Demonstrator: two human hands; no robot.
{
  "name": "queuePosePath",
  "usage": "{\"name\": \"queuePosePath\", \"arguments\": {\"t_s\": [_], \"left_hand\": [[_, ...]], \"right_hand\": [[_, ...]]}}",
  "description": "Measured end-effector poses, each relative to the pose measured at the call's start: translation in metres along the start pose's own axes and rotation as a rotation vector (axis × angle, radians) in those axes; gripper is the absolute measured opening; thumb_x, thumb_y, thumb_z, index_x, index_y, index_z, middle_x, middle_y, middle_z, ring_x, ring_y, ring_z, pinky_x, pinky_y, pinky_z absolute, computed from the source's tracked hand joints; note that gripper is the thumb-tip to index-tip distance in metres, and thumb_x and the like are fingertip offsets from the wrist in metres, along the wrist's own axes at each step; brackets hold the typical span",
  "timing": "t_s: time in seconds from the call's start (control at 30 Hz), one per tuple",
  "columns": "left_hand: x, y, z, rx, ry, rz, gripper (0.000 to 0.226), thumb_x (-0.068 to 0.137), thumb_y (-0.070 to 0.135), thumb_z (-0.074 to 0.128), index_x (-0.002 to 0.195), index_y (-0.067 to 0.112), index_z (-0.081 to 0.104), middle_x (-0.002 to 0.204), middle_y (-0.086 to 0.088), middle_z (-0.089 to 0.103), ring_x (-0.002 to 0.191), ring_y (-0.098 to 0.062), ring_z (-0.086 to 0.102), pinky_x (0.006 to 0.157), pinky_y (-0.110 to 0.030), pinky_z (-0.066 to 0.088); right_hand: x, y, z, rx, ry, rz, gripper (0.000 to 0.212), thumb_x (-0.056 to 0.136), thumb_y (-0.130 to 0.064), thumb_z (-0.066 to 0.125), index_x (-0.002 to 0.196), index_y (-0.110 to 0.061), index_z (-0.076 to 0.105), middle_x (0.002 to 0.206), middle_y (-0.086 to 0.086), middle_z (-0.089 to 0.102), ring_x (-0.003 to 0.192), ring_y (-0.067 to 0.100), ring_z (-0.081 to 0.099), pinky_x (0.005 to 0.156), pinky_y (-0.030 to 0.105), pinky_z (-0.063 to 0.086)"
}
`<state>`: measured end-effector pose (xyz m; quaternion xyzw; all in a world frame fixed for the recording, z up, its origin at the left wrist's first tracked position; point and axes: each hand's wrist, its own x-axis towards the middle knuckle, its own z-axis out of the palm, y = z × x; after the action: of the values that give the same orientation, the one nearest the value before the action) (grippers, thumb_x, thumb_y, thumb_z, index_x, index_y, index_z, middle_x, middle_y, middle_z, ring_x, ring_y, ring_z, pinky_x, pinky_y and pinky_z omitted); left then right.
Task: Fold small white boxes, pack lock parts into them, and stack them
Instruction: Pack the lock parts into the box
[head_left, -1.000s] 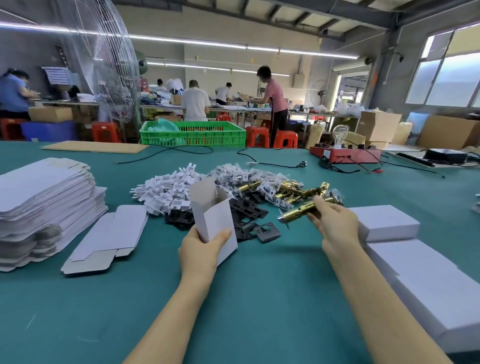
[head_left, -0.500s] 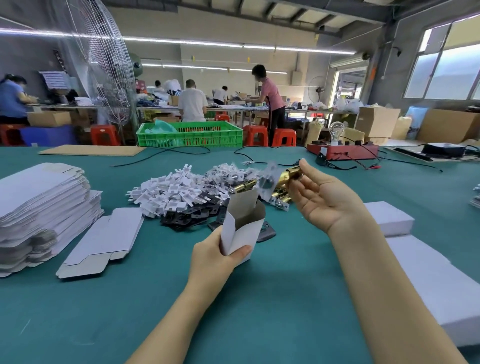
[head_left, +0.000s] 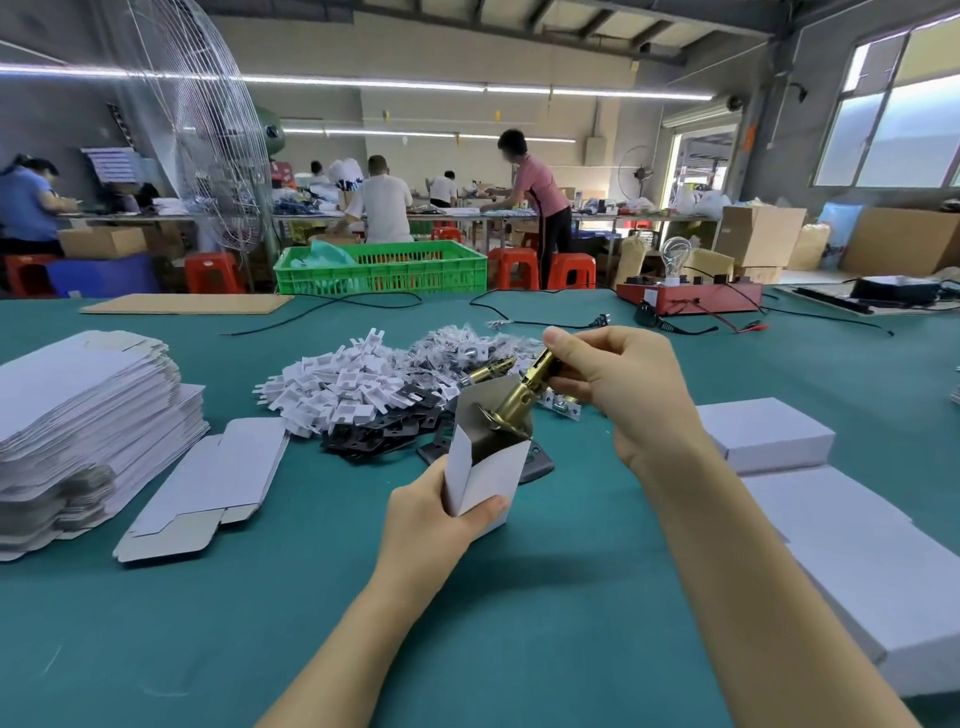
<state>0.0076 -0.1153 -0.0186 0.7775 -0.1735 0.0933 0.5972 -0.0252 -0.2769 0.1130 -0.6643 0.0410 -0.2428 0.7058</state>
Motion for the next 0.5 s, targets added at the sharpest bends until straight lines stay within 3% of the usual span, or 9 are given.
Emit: {"name": "queuePosePath", "arguments": {"t_s": [0.2,0.33,0.43,0.5], "left_hand": [[-0.001,0.000,0.000,0.032,-0.003,0.033,0.034,0.073,0.025,0.083,0.083,0.048,0.060,0.083,0.035,0.065,0.080,0.007,0.060,0.061,-0.006,0.045],[-0.001,0.000,0.000,0.012,0.019,0.014,0.034,0.073,0.026,0.084,0.083,0.047,0.060,0.082,0.036,0.064,0.080,0.009,0.059,0.059,-0.004,0.043],[0.000,-0.002,0.001,0.022,0.022,0.005,0.030,0.072,0.029,0.084,0.081,0.044,0.060,0.083,0.030,0.065,0.081,-0.002,0.059,0.061,-0.012,0.045],[0.000,-0.001,0.001,0.028,0.024,0.006,0.029,0.072,0.030,0.084,0.081,0.045,0.060,0.082,0.030,0.065,0.080,0.000,0.059,0.060,-0.012,0.046]], "right_hand": [[0.000,0.000,0.003,0.007,-0.055,-0.001,0.015,0.083,-0.014,0.073,0.076,-0.003,0.066,0.067,0.006,0.072,0.067,0.021,0.072,0.067,0.026,0.059],[0.000,0.009,0.005,-0.194,-0.009,-0.086,0.014,0.082,-0.019,0.075,0.077,-0.009,0.067,0.073,0.007,0.072,0.070,0.021,0.072,0.078,0.040,0.059],[-0.002,0.010,0.007,-0.395,-0.025,-0.182,0.020,0.080,-0.028,0.077,0.080,-0.009,0.069,0.074,0.007,0.072,0.072,0.022,0.071,0.078,0.045,0.058],[-0.005,0.010,0.011,-0.503,-0.040,-0.246,0.024,0.079,-0.031,0.077,0.082,-0.009,0.069,0.074,0.006,0.070,0.075,0.022,0.069,0.077,0.045,0.056]]}}
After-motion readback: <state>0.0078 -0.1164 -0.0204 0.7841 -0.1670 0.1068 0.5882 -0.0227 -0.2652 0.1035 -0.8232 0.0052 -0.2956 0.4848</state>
